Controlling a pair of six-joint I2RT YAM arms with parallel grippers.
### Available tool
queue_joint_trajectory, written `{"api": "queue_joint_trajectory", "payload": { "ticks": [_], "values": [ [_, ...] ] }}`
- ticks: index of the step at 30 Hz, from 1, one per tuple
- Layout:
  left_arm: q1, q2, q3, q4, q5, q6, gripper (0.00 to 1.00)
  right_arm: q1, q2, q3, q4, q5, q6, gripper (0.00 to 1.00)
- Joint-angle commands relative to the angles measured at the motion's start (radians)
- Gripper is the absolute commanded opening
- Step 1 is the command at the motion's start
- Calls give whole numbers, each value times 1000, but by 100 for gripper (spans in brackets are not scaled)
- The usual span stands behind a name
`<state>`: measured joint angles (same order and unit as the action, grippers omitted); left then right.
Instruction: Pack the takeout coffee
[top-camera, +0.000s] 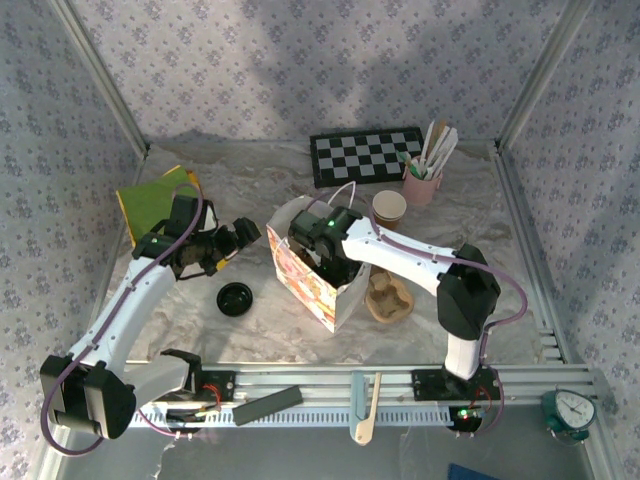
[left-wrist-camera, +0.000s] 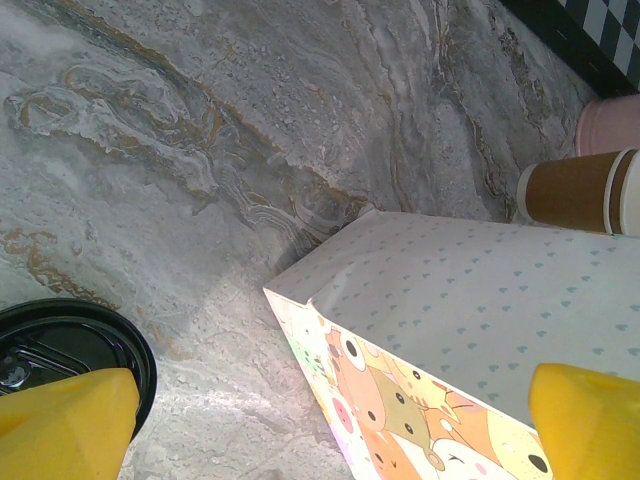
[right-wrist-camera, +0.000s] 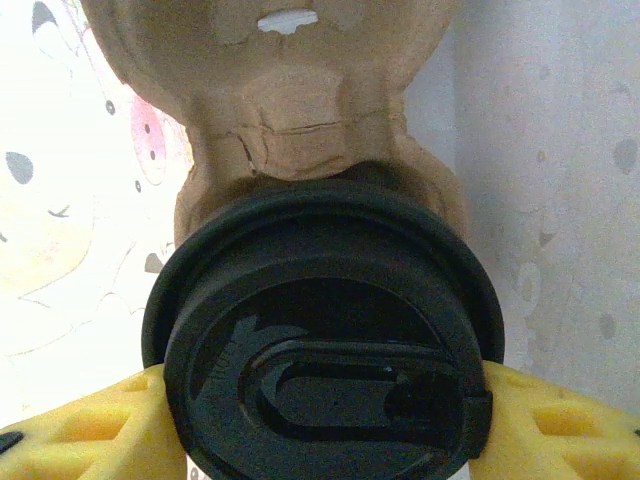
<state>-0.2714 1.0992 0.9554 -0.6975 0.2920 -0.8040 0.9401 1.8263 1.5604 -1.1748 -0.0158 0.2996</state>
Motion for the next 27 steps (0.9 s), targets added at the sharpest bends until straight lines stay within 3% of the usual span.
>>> {"api": "queue_joint_trajectory", "payload": {
  "ticks": [1,27],
  "values": [
    [-8,-15,32,-12,3,2,100,-5,54,-19,-6,-3,14,59],
    [-8,-15,35,-18,-4,4,100,-10,50,-33,3,-6,16,59]
  ]
}}
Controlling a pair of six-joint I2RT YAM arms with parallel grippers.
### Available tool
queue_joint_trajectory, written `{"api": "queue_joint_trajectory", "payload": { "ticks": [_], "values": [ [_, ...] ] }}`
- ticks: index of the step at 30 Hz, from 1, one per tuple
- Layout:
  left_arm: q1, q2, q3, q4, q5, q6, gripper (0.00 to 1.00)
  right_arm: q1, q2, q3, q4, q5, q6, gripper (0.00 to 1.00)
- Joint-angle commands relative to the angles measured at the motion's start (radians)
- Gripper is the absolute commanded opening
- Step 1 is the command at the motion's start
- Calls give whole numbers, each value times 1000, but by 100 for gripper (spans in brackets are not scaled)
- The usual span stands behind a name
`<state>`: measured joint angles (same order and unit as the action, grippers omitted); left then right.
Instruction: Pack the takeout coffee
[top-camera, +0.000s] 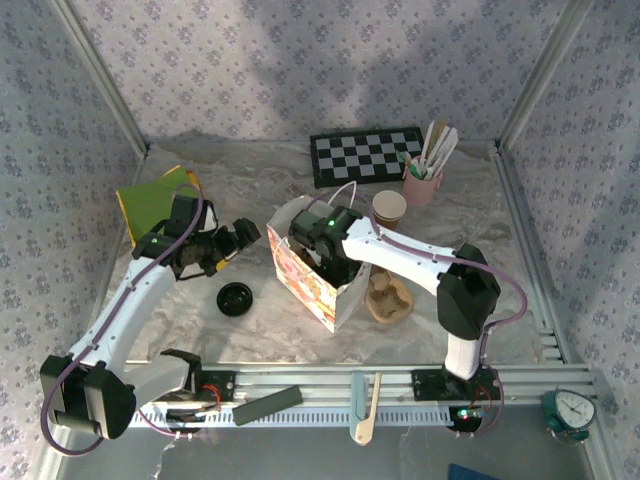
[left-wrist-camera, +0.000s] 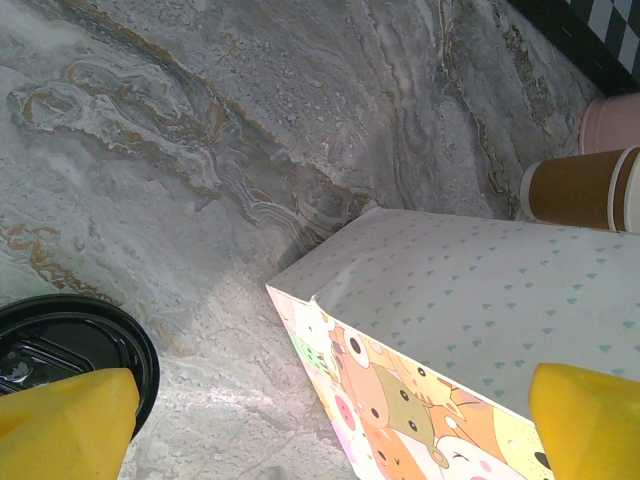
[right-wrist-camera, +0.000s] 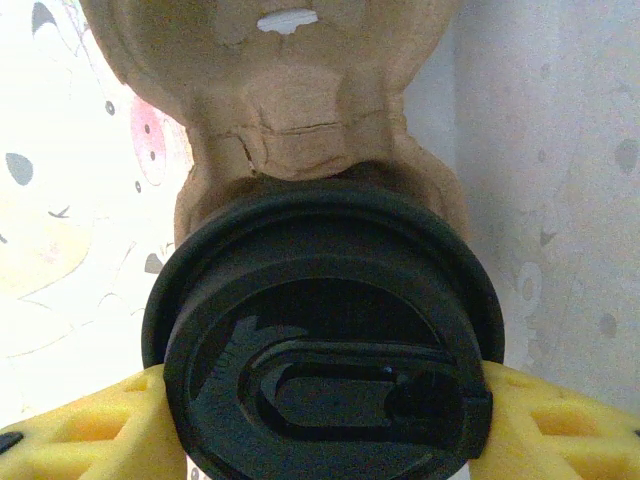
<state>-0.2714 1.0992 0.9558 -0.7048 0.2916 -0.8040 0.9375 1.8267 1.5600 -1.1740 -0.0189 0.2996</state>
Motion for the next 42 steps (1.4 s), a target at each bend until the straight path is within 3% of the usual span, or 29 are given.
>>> {"api": "queue_joint_trajectory", "payload": {
  "ticks": [1,42],
  "values": [
    [-8,-14,32,-7,-4,3,100,-8,48,-28,0,0,16,59],
    [-9,0,43,-3,-1,5,100,4,31,111,-87,20,28,72]
  ]
}}
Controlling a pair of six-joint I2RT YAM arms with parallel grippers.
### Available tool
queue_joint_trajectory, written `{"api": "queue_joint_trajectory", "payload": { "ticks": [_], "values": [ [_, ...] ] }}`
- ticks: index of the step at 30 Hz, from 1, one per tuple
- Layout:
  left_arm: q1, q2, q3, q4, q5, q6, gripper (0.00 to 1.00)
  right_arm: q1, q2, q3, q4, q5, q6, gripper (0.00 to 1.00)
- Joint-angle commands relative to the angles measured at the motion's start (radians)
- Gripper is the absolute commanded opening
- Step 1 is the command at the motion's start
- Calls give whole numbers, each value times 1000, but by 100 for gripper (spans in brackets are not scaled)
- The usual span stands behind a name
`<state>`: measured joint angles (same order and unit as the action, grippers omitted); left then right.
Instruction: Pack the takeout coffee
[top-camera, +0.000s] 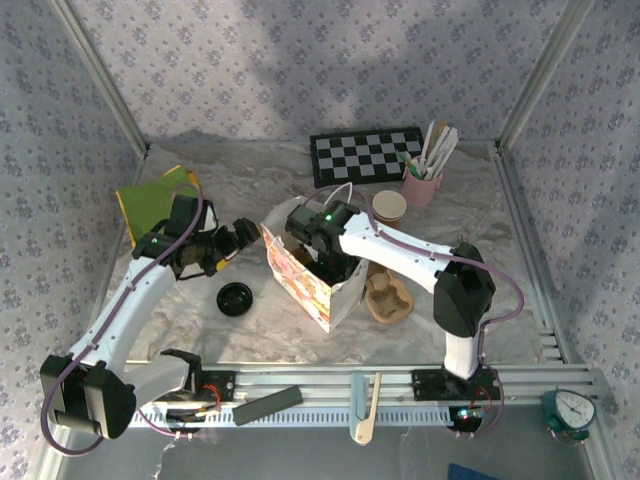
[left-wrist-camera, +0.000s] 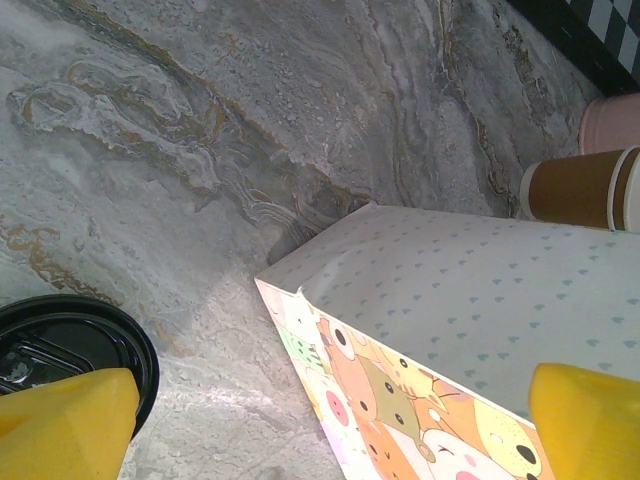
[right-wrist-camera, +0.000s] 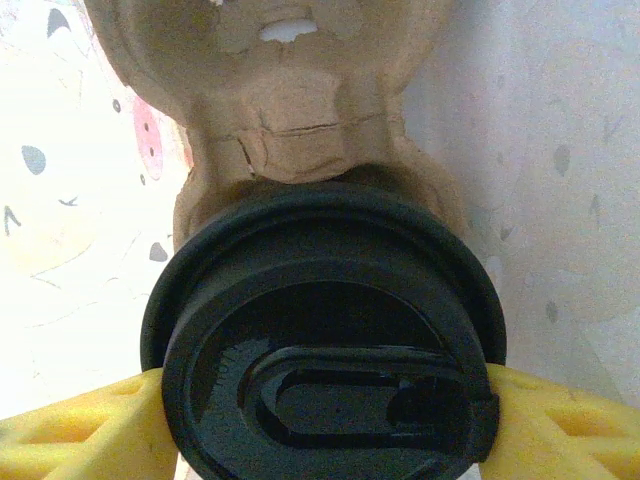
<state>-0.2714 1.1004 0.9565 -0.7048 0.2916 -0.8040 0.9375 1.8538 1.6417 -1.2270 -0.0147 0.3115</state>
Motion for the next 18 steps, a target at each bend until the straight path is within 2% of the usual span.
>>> {"api": "queue_joint_trajectory", "payload": {
  "ticks": [1,18],
  "values": [
    [-8,-1,41,-3,-1,5,100,3,5,30,-34,16,17,72],
    [-8,-1,37,-2,0,4,100,9,1,45,-45,24,24,74]
  ]
}}
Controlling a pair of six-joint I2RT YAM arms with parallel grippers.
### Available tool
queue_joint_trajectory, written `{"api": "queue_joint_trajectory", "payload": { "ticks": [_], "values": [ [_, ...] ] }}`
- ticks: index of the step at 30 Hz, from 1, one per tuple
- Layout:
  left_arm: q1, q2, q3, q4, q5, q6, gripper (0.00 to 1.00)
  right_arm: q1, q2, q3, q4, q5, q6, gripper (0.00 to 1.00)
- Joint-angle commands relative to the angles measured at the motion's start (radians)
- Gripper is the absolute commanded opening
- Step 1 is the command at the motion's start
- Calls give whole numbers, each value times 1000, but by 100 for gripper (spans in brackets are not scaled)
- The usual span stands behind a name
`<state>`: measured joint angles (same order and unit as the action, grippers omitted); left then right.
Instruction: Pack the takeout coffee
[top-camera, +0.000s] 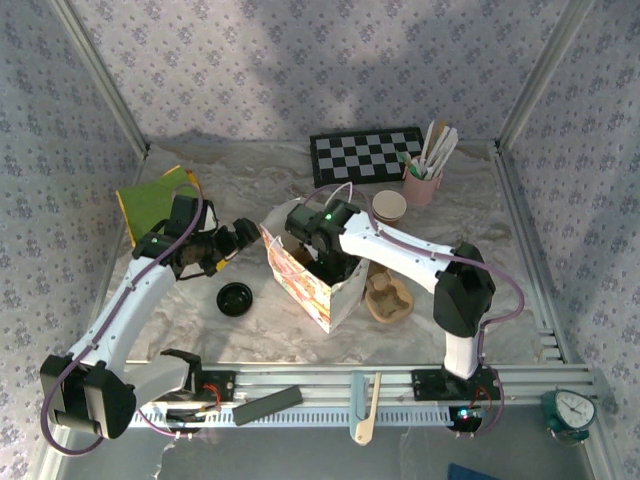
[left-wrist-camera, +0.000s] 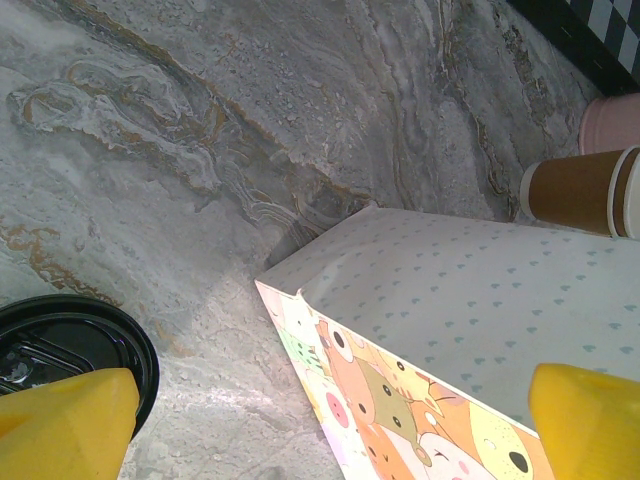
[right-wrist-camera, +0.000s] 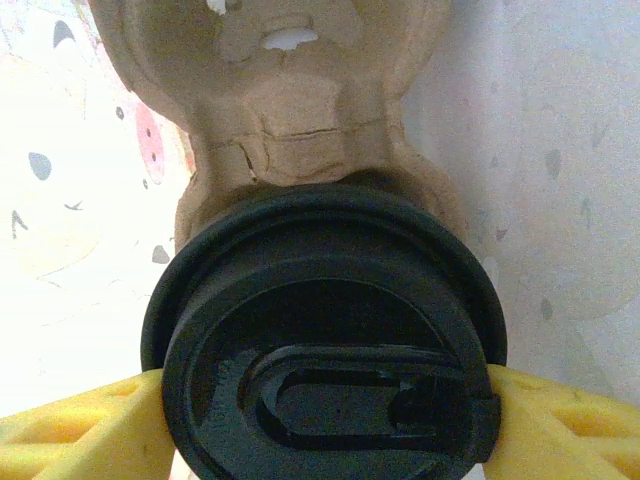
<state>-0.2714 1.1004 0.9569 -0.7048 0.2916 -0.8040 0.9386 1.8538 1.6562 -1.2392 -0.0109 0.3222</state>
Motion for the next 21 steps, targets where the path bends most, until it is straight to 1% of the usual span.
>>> {"api": "queue_joint_trajectory", "payload": {
  "ticks": [1,21],
  "values": [
    [-8,-2,37,-4,1,5,100,9,1,30,-34,19,14,74],
    [-9,3,35,1,1,3,100,13,-4,39,-44,24,22,75]
  ]
}}
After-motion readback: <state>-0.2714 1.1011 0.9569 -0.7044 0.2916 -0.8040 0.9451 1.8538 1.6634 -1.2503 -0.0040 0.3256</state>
